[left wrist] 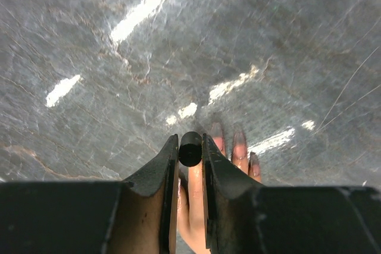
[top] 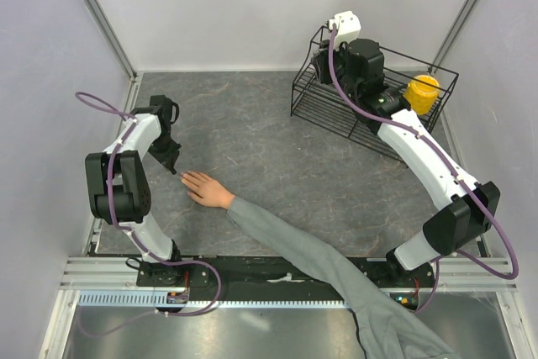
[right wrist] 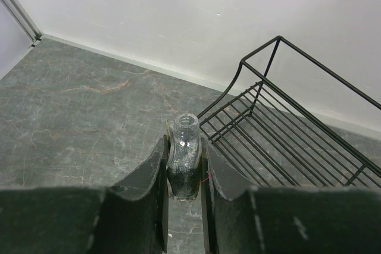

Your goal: Paint the nails

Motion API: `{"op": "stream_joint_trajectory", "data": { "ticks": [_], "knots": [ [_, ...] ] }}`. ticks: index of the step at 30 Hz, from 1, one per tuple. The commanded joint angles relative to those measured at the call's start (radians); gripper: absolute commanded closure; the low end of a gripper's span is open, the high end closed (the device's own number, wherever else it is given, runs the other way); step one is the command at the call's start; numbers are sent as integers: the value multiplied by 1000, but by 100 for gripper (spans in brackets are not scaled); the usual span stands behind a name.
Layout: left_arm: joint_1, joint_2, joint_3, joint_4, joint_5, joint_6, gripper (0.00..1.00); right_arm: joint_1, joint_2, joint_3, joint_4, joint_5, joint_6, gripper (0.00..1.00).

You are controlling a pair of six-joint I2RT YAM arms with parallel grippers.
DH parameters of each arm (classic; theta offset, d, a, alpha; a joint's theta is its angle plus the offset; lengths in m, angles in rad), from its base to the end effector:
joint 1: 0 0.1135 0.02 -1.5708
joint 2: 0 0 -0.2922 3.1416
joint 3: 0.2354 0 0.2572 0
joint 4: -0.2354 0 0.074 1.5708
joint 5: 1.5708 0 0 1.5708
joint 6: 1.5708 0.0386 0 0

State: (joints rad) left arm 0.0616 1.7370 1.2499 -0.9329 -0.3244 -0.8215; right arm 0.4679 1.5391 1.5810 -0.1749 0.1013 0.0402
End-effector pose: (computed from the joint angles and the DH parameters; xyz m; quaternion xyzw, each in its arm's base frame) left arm 0.3327 0.0328 0.2283 -0.4315 0.8845 0.1220 0.1288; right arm 0.3316 0.1632 0.4611 -0.1269 0.7415 0.1284 0.6462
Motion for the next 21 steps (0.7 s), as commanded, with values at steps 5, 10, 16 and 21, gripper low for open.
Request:
{"op": "stream_joint_trajectory", "data": {
  "ticks": [5,10,16,21],
  "knots": [
    [1,-39,137,-19,-122,38,98,-3,-2,39,37,-20,13,100],
    [-16,-48,117,-72,-61,10,98,-3,-25,4,54,-32,30,100],
    [-37,-4,112,-132,-2,-13,98,-3,-46,-19,55,-34,35,100],
    [-43,6,89,-101,21,-8,98,-5,-50,-18,52,-31,30,100]
  ]
}}
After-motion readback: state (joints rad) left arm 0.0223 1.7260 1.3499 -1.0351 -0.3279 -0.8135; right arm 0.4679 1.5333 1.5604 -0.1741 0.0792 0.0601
